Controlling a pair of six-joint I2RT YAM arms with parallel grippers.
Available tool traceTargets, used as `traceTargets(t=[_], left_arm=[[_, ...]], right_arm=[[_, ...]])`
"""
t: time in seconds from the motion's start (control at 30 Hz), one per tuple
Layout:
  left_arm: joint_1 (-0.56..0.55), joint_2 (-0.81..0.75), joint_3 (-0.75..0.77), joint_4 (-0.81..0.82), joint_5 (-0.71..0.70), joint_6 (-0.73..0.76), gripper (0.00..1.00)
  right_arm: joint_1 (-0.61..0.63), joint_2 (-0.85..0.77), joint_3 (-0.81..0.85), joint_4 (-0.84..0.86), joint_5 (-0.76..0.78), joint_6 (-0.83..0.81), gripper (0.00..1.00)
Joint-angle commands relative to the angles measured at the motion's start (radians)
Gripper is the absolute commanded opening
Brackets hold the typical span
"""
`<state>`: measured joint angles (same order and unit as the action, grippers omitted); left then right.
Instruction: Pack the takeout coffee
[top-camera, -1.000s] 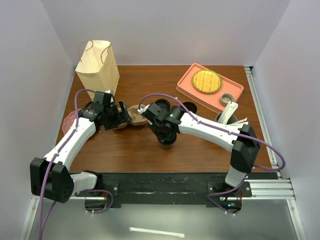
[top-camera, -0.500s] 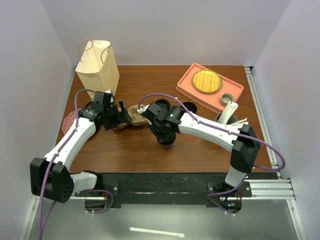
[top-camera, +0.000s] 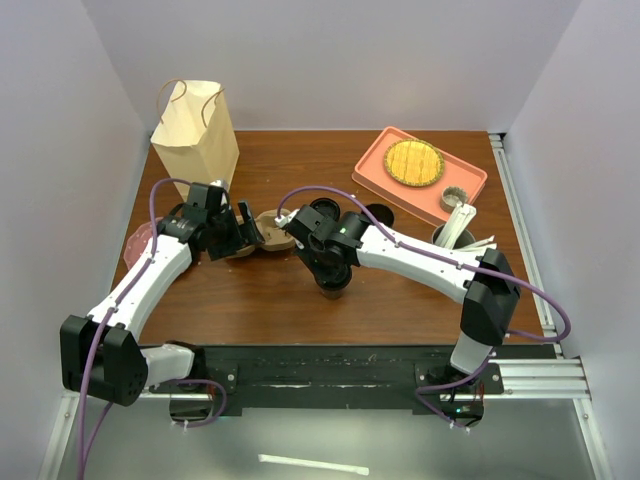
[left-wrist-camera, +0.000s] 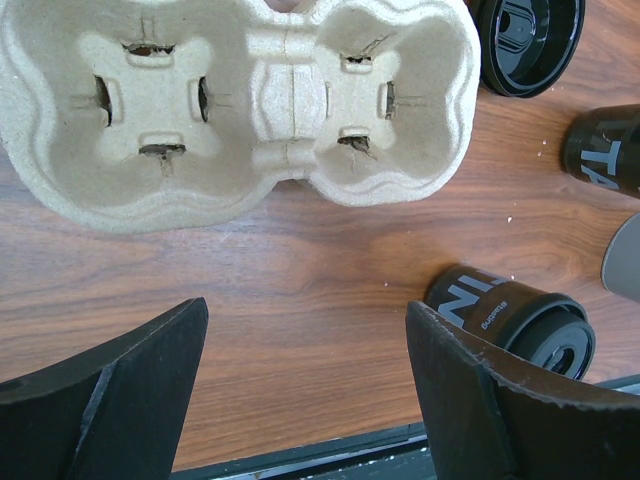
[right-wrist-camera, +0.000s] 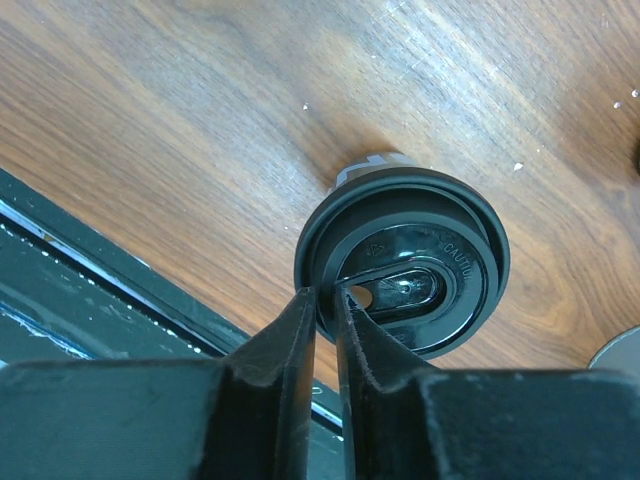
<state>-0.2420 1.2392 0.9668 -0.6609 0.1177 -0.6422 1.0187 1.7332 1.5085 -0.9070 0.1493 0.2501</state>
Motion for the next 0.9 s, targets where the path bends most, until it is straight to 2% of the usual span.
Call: traceTargets(t=[0.0,0.33,0.43,0.63,0.67,0.73,0.87], left_arm=[[0.009,-0.021,0.019,0.018,0.011,0.022,0.85],[0.009,-0.024,0.021,0.018,0.016,0.032,0.85],[0.009,-0.024,0.020,0.021,0.031,0.047,0.85],[0.007,-0.029,-0.008,0.058,0.125,0.085,0.85],[0.007,-0.029,-0.016,0.069,0.146,0.085,0.84],[0.006,-0.032,-0.028,0.089,0.178,0.093,0.84],[-0.020,-0.034,-0.075,0.188,0.304,0.107,0.82]], right_arm=[[-0.003,-0.004,-0.001,-0.003,0.036,0.015,0.19],[-0.003,-0.006,0.007,-0.030,0.079,0.029,0.18],[-0.003,-0.017,0.024,-0.038,0.072,0.034,0.20],[-0.012,-0.050,0.119,-0.064,0.003,0.074,0.38],[-0.035,-0.058,0.124,-0.069,-0.008,0.086,0.44],[-0.075,-0.092,0.107,-0.067,-0.049,0.126,0.49],[-0.231,-0.173,0.010,-0.035,-0.102,0.156,0.56]])
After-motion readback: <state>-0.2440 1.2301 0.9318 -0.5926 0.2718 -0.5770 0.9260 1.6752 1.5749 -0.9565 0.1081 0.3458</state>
